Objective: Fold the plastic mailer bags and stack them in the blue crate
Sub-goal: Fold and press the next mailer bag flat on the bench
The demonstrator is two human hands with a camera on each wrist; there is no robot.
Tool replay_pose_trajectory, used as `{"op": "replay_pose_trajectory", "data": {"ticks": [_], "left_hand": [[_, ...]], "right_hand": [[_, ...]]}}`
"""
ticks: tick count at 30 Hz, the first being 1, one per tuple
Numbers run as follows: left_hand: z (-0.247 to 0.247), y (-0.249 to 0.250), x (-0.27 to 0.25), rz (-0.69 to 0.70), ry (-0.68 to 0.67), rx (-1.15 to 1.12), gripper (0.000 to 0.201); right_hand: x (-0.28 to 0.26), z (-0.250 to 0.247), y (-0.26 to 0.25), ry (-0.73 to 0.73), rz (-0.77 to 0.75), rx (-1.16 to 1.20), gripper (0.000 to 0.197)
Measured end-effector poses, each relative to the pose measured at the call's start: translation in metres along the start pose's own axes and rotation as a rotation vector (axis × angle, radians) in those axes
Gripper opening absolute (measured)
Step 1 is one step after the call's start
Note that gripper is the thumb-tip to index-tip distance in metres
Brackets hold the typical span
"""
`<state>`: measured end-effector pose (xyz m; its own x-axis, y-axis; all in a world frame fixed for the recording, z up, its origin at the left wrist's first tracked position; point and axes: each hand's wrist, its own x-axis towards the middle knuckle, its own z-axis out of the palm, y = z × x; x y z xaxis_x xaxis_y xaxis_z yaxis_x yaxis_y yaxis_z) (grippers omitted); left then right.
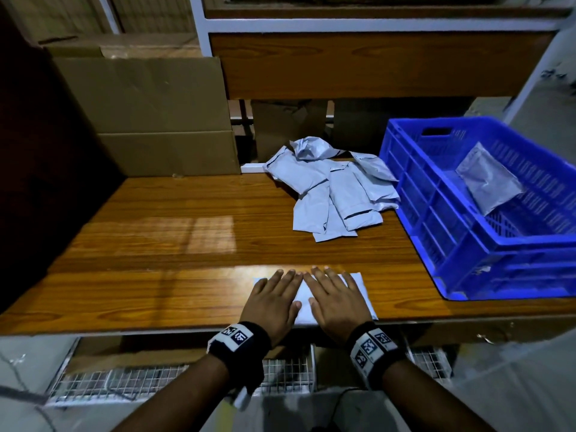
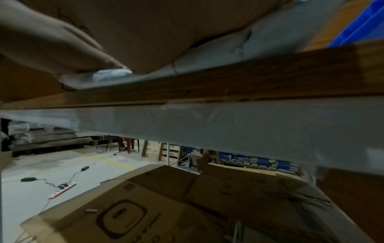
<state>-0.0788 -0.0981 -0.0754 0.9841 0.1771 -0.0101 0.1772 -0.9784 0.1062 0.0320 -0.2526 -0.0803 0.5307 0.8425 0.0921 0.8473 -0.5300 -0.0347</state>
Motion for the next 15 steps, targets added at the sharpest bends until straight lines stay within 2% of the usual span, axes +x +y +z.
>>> {"op": "replay_pose_trajectory", "data": {"ticks": [4,7,15], "left_hand": [[0.013,0.005,-0.005,0.039,0.051,0.062,0.060],[0.013,0.003,-0.005,0.073,0.039,0.086,0.060],[0.001,0.014,0.004,0.042,-0.037,0.197,0.069]], "right_hand": [[-0.005,0.004,-0.003,0.060,0.006,-0.002,0.052],[-0.011,0.007,-0.010,0.098,0.035,-0.017,0.052],[-0.007,0.007,-0.019,0.053,0.106,-0.031,0.055]]}}
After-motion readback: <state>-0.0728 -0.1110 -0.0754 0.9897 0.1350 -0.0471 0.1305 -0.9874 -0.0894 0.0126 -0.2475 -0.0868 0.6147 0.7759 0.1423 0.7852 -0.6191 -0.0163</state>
